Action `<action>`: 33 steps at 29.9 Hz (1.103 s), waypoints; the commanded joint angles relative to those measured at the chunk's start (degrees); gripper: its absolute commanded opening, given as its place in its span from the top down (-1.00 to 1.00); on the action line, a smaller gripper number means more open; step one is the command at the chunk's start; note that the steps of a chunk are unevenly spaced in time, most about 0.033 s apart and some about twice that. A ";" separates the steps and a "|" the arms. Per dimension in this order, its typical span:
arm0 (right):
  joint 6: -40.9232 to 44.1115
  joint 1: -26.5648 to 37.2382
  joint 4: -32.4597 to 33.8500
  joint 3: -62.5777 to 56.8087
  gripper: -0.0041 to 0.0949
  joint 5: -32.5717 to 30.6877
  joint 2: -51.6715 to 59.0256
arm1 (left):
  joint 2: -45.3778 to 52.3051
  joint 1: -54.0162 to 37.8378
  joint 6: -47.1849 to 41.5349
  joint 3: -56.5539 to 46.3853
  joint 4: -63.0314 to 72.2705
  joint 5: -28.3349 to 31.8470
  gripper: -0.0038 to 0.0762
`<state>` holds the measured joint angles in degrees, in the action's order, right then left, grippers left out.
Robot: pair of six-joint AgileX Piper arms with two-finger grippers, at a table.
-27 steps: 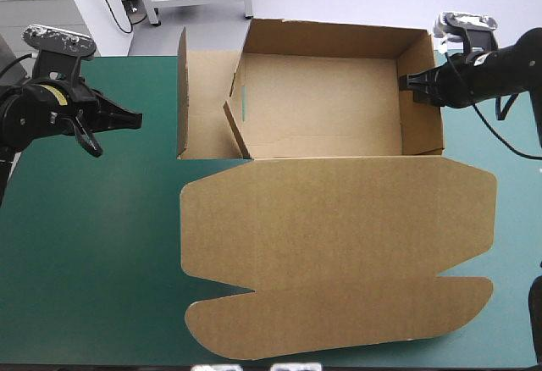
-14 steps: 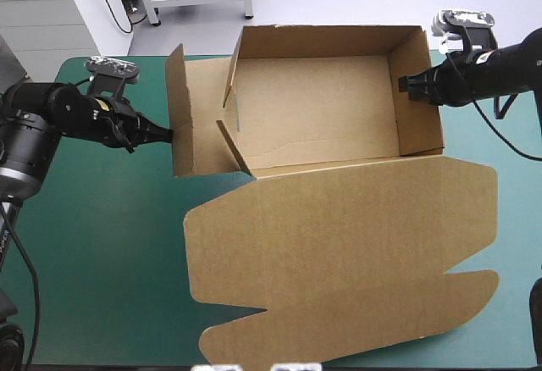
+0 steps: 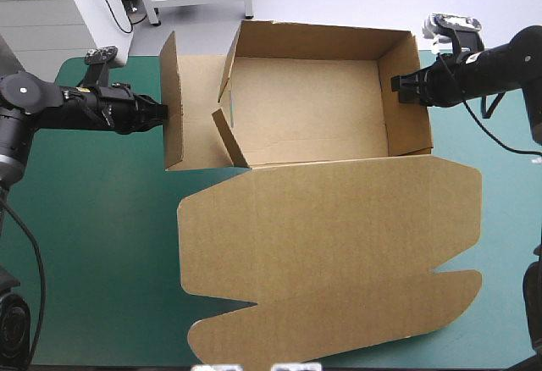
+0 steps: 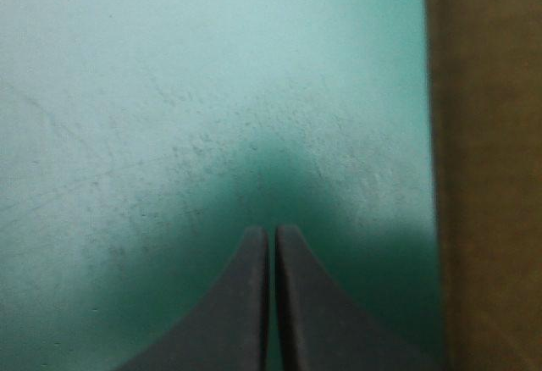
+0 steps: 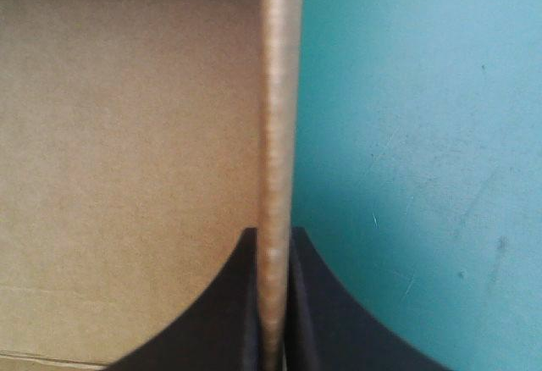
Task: Fold the box
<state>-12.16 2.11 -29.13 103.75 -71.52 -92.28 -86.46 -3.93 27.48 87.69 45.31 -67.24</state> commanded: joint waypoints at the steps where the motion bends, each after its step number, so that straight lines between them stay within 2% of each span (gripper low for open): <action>1: -0.04 0.05 -4.12 1.72 0.96 0.68 2.42 | 0.82 0.00 0.87 1.60 7.84 -1.32 0.87; 6: -0.04 0.05 -3.98 1.72 0.96 1.03 2.42 | -0.55 0.00 2.14 1.60 16.16 -5.41 0.87; 11: 2.39 0.05 -0.87 1.72 0.96 1.69 2.34 | -0.67 0.00 4.43 1.60 27.30 -6.61 0.87; 18: 5.51 -3.02 4.85 1.72 0.95 3.84 2.34 | -0.67 2.12 6.61 1.60 30.04 -6.64 0.83; 23: 8.33 -6.01 7.30 1.72 0.95 7.17 2.34 | -0.67 3.81 8.16 1.60 30.07 -6.64 0.59; 33: 10.53 -6.62 8.45 1.72 0.95 8.63 2.34 | -0.67 4.64 10.37 1.60 32.06 -6.64 -0.15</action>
<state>-2.77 -4.31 -18.85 103.75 -66.14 -92.34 -89.34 0.30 36.77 87.69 71.06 -70.28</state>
